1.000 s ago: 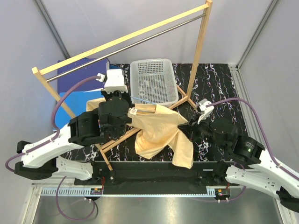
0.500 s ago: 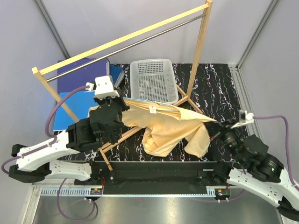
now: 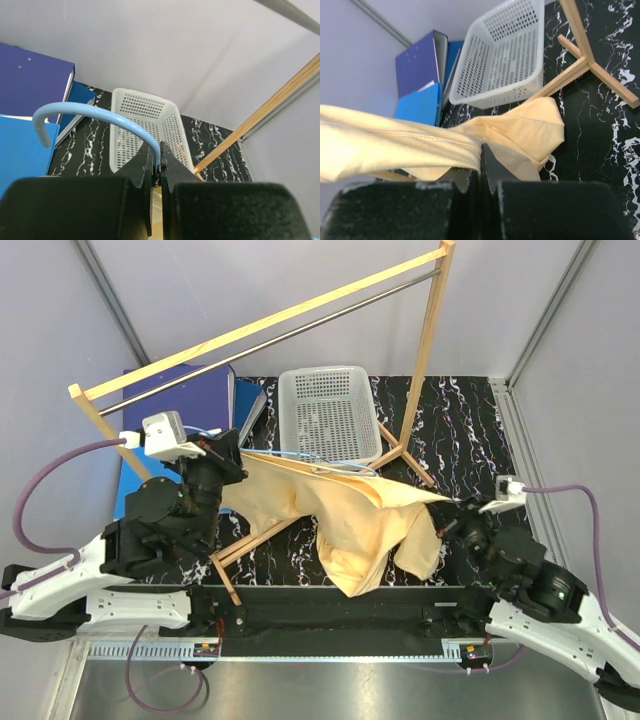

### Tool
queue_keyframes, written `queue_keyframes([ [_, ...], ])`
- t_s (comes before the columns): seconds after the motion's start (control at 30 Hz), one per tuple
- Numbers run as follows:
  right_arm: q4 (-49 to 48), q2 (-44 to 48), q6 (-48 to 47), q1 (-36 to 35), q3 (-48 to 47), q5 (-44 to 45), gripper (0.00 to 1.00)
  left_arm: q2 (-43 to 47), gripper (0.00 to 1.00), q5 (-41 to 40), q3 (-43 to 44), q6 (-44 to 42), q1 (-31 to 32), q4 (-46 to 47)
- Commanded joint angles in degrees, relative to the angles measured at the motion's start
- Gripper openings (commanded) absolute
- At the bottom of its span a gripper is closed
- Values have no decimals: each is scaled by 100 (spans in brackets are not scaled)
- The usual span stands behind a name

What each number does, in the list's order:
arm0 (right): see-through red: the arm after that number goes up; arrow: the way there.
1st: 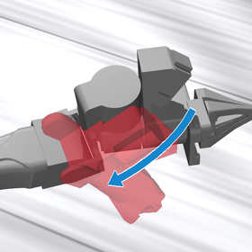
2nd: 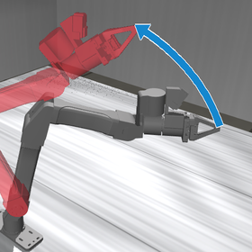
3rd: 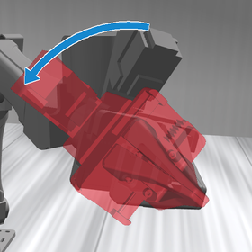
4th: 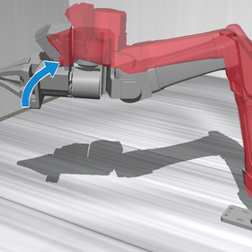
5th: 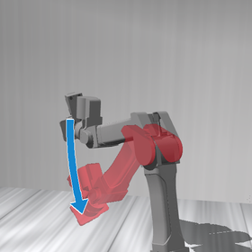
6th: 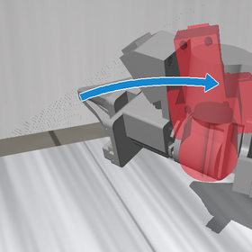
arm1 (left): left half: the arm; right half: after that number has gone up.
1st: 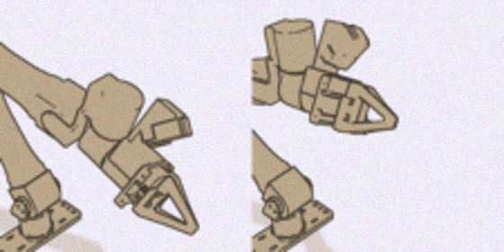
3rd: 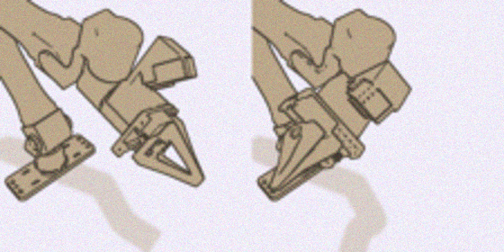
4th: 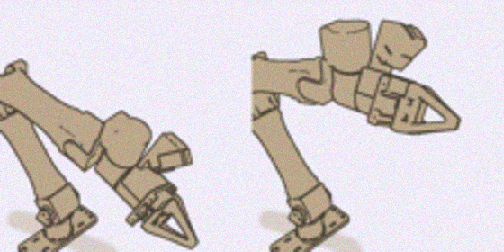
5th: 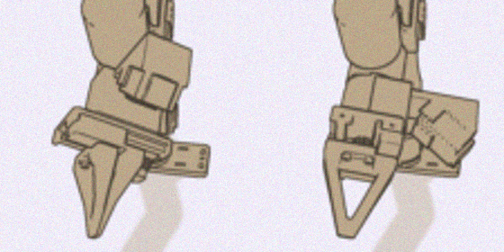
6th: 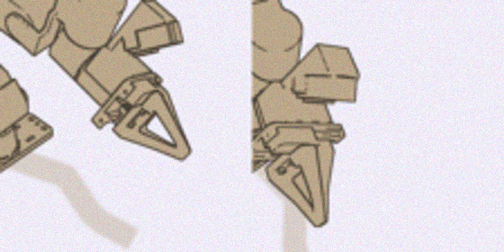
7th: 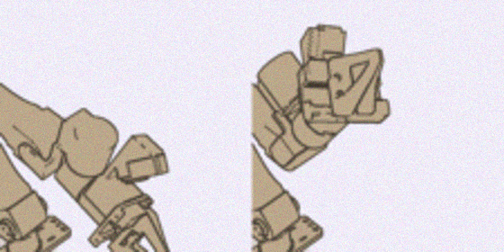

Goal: Remove the t-shirt from the hanger

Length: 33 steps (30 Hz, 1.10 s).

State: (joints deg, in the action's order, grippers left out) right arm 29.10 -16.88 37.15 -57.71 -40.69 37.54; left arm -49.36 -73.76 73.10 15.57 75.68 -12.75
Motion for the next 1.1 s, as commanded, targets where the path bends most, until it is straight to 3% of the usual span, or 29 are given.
queue_keyframes([
  [0.0, -483, -936, -312, 23, -282, -237, 0, 103, 0, 361, 204, 420, -80, -130],
  [0.23, -687, -2854, -981, 23, -1160, -1617, 2, -608, 0, 1213, 784, 771, -71, -720],
  [0.33, -608, -3268, -964, 32, -1380, -1908, 32, -706, 0, 1468, 907, 929, -80, -737],
  [0.37, -608, -3286, -920, 23, -1320, -1934, 54, -741, 0, 1504, 925, 921, -80, -729],
  [0.5, -397, -2840, -1086, 23, -1178, -1891, 91, -803, 0, 1513, 1013, 842, -80, -790],
  [0.53, -275, -2716, -1139, 23, -1196, -1838, 94, -794, 0, 1513, 996, 825, -71, -799],
  [0.63, 384, -2171, -1289, 23, -1380, -1479, 100, -794, 0, 1522, 952, 746, -80, -913],
  [0.83, 1422, -1274, -1403, 32, -1950, -792, 100, -935, 0, 1916, 1092, 315, -80, -1185],
  [0.93, 1379, -1028, -1464, 23, -2214, -1133, 100, -1083, 0, 2197, 1180, 210, -71, -1413],
  [1.07, 958, -939, -1737, 32, -2365, -2807, 100, -1435, 0, 2366, 1469, 130, -80, -1966],
])
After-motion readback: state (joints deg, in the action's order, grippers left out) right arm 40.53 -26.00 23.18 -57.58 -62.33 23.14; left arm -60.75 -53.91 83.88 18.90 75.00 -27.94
